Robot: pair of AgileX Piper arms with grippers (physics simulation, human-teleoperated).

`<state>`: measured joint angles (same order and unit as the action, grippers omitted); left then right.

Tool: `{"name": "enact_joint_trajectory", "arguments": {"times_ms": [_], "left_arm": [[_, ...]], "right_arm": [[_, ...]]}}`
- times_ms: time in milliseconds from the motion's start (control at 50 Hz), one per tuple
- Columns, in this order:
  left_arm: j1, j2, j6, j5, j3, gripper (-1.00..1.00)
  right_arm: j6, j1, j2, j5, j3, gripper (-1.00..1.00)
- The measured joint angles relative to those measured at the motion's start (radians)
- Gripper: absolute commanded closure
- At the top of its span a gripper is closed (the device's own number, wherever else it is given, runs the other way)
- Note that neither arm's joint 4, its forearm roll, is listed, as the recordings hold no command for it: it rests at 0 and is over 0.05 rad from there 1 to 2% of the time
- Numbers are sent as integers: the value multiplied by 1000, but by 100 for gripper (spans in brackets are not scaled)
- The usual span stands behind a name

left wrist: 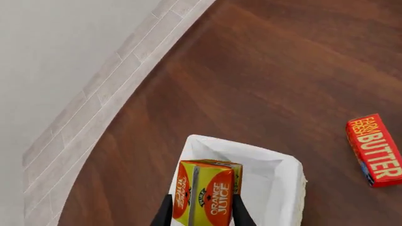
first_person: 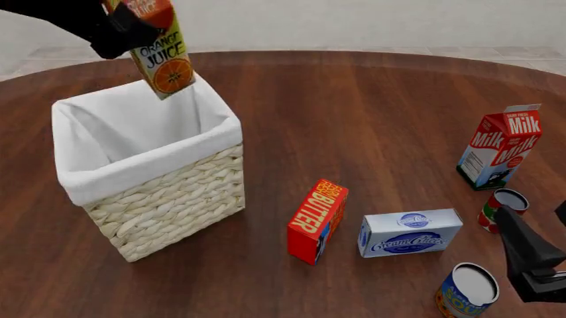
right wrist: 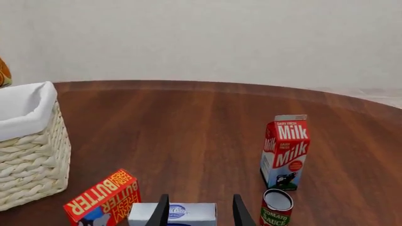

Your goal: Pick up the orange juice, and put it in the basket.

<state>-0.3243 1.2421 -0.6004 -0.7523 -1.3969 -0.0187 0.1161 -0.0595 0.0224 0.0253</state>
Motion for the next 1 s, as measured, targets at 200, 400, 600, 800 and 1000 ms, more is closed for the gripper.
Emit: {"name": "enact_joint_trajectory", "arguments": {"times_ms": [200, 400, 600, 800, 1000], "left_arm": [[70, -1, -49, -23, 46, 100], [114, 36, -75, -37, 72, 100], [139, 81, -87, -34, 76, 100], [142, 118, -86, -27, 85, 100], [133, 142, -66, -23, 122, 100]], "right_arm": [[0, 3, -4, -1, 0, -100], [-1, 3, -10, -2, 2, -100], [-1, 3, -19, -10, -2, -100], [-2, 5, -26, -19, -5, -100], [-4, 10, -49, -41, -13, -100]]}}
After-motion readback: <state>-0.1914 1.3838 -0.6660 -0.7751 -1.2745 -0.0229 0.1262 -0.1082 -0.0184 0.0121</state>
